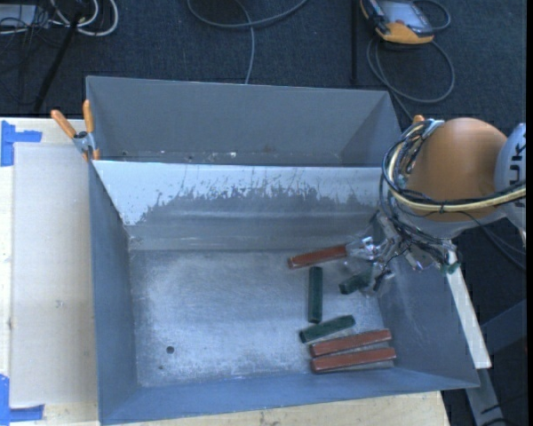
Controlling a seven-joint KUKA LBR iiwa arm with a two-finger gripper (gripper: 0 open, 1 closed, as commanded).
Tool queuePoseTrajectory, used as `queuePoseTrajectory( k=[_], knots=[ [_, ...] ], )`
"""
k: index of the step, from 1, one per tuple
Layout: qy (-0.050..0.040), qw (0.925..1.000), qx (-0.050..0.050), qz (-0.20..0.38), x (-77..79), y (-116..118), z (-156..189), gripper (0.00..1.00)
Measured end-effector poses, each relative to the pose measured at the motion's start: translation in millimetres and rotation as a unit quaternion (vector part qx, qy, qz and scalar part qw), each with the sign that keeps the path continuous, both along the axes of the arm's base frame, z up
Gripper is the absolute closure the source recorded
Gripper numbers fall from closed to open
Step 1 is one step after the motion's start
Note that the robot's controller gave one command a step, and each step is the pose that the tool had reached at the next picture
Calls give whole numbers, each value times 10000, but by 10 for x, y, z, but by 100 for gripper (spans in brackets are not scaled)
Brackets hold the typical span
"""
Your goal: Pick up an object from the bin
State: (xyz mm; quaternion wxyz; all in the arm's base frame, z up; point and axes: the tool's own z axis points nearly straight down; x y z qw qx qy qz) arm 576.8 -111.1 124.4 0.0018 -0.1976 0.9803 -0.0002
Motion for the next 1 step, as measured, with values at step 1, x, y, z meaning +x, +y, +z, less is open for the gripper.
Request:
queuePoseTrajectory(
  k=[1],
  knots=[
    [-24, 10000, -7, -15, 23, 10, 724, 100]
  ],
)
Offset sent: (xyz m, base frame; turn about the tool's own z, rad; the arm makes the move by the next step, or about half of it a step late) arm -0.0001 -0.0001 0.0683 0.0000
